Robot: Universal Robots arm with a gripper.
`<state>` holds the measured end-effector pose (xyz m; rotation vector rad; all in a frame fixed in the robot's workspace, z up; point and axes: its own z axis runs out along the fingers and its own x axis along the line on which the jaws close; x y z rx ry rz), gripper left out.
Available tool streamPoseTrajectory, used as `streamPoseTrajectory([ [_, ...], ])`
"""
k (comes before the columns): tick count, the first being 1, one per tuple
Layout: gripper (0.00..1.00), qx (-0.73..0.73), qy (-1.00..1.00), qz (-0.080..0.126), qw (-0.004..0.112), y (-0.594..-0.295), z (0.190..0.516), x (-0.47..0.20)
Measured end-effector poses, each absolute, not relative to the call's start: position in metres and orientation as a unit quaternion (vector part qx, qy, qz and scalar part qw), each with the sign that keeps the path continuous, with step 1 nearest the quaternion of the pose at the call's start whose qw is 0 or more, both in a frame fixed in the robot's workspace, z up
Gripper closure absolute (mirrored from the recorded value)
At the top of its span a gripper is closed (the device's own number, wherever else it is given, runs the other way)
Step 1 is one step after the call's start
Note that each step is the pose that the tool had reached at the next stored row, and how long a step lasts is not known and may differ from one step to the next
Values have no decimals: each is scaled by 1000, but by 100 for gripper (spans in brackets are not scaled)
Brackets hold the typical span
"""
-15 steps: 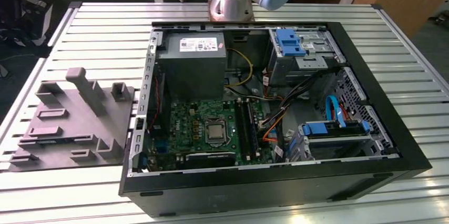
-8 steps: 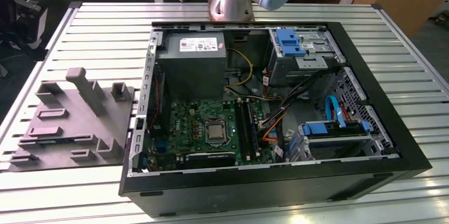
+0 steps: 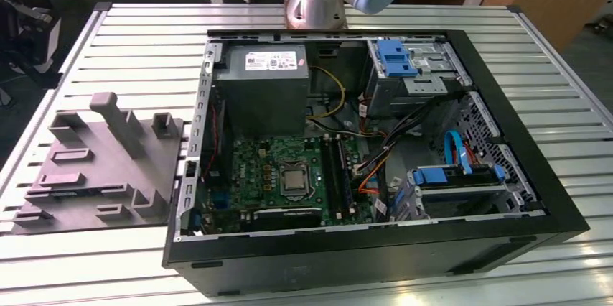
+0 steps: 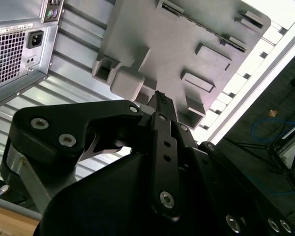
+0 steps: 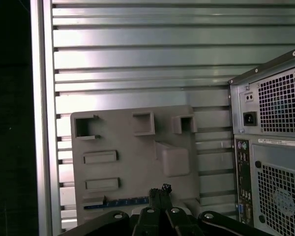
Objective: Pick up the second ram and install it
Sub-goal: 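Reach for the second ram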
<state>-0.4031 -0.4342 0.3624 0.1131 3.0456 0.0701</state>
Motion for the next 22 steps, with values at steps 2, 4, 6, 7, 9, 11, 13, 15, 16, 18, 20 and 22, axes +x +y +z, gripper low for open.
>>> streamPoseTrajectory([
  [2,90,37,998,23,46,-434,362,-403],
  [4,90,37,998,23,46,-434,362,-403],
  [6,90,37,998,23,46,-434,362,-403],
  [7,90,37,998,23,46,-434,362,-403],
  [9,90,37,998,23,44,-434,362,-403],
  [11,90,37,998,23,41,-434,361,-403],
  [13,90,37,998,23,36,-434,360,-403],
  [15,90,37,999,22,30,-435,358,-403],
  [16,90,37,999,22,28,-435,357,-403],
  [18,90,38,999,22,26,-435,355,-403],
  [20,90,38,999,22,25,-437,354,-403],
  [22,90,38,999,22,25,-438,352,-404],
])
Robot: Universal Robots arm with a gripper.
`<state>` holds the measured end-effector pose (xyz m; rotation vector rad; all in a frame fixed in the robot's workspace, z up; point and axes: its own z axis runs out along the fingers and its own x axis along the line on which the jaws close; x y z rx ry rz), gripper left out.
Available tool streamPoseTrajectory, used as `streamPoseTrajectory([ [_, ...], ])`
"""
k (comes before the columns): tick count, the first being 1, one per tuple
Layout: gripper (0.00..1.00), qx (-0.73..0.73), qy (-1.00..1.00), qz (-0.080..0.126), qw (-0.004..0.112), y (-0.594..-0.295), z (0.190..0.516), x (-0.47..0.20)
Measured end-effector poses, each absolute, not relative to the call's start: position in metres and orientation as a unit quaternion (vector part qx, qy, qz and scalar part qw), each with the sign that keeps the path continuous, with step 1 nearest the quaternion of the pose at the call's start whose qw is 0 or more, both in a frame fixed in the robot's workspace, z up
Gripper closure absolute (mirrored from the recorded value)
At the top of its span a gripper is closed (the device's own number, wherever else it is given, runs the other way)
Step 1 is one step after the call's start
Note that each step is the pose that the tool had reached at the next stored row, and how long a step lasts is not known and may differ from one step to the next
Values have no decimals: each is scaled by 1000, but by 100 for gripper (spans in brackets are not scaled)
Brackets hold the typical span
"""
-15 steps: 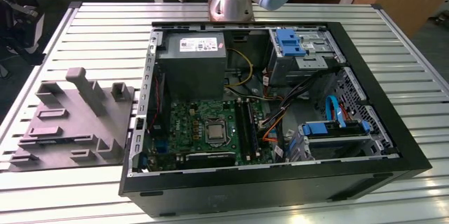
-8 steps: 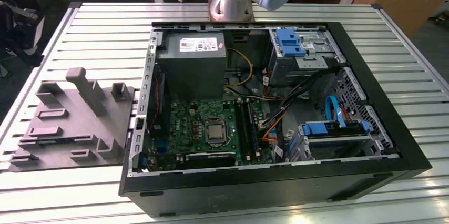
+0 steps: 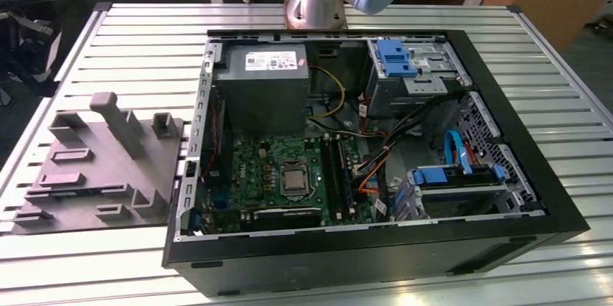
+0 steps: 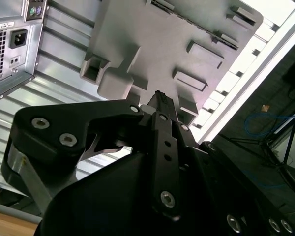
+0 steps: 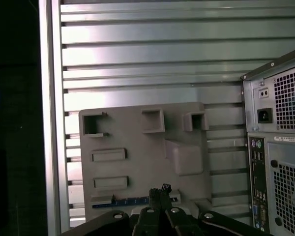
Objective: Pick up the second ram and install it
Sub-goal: 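Reach for the second ram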
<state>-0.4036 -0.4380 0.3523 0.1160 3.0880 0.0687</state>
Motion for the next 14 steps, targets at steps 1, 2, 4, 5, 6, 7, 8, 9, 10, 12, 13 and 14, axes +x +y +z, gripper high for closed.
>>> streamPoseTrajectory([
  [1,90,38,999,22,25,-439,352,-404],
  [2,90,38,999,22,25,-439,351,-404],
  [4,90,38,999,22,25,-441,349,-405],
  [5,90,38,999,22,25,-442,348,-406],
  [6,90,38,999,22,25,-442,348,-406],
  [7,90,38,999,22,25,-443,347,-407],
  [8,90,38,999,22,25,-444,346,-407],
  [9,90,38,999,22,25,-445,345,-408],
  [10,90,38,999,22,25,-445,344,-408],
  [12,90,38,999,22,25,-448,342,-410],
  [13,90,37,999,22,25,-449,341,-411],
  [14,90,38,999,22,25,-450,340,-412],
])
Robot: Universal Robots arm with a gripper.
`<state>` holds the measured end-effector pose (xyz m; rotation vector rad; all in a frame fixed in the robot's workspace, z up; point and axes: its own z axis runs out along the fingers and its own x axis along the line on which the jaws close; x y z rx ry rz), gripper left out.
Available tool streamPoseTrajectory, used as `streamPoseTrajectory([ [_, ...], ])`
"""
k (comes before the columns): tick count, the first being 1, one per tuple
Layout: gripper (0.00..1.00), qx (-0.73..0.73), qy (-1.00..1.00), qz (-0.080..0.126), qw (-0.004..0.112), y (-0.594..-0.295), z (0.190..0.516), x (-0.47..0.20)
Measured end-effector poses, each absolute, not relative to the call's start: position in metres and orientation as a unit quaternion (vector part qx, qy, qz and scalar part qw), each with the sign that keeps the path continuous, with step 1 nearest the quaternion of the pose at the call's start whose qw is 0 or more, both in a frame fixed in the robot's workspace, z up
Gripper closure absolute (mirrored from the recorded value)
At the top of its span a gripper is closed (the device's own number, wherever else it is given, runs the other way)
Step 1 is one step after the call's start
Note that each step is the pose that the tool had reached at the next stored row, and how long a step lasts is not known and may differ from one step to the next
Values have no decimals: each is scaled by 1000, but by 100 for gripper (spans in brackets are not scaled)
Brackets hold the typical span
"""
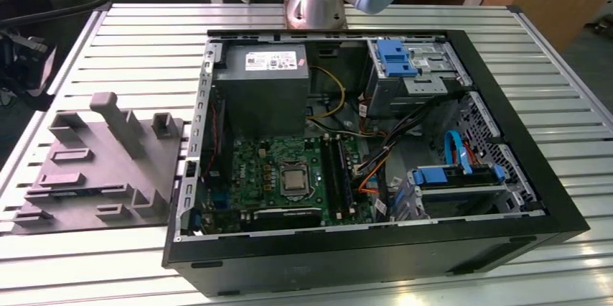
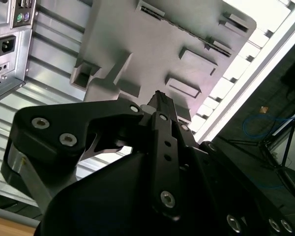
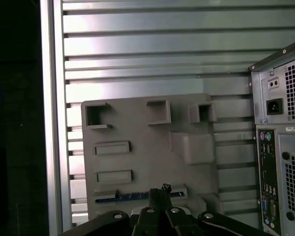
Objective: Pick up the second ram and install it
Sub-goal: 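Reach for the second ram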
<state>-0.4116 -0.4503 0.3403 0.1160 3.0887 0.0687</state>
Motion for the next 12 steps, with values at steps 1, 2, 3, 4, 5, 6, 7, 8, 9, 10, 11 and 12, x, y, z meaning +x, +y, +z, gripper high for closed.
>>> streamPoseTrajectory([
  [1,90,38,999,22,25,-453,338,-413],
  [2,90,38,999,22,25,-454,337,-413],
  [3,90,38,999,22,25,-456,336,-414],
  [4,90,38,999,22,25,-457,335,-414],
  [5,90,38,999,22,25,-458,334,-414],
  [6,90,38,999,22,25,-459,333,-415],
  [7,90,38,999,22,25,-460,332,-415],
  [8,90,38,999,22,25,-461,331,-415],
  [9,90,38,999,22,25,-462,330,-415],
  [10,90,38,999,22,24,-463,328,-416],
  [11,90,38,999,22,24,-465,327,-416],
  [12,90,38,999,22,24,-466,326,-416],
])
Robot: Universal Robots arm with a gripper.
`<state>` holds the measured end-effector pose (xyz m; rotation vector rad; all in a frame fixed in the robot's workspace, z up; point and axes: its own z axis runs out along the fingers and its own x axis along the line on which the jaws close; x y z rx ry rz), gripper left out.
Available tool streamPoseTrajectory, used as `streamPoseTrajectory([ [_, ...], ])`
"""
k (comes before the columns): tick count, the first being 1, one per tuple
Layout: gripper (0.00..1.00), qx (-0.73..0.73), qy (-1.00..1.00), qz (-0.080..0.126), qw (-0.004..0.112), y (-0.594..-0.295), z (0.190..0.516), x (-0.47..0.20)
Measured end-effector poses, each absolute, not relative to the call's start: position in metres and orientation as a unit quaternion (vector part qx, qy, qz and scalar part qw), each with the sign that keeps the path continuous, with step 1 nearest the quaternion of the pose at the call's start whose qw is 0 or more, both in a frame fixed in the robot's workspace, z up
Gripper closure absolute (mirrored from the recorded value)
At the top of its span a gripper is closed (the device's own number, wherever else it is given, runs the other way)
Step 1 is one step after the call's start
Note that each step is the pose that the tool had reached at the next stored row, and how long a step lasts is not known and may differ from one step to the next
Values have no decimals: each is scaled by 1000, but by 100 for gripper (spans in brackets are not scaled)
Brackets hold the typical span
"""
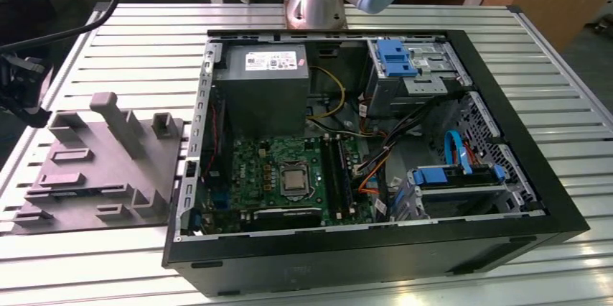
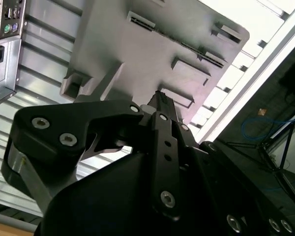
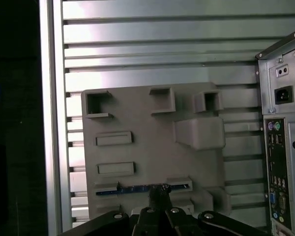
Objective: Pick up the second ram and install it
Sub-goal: 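Reach for the second ram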
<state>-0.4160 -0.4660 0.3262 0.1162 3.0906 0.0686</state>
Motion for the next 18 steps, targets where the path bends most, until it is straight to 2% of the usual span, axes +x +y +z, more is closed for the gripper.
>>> streamPoseTrajectory([
  [18,90,38,999,22,20,-486,306,-418],
])
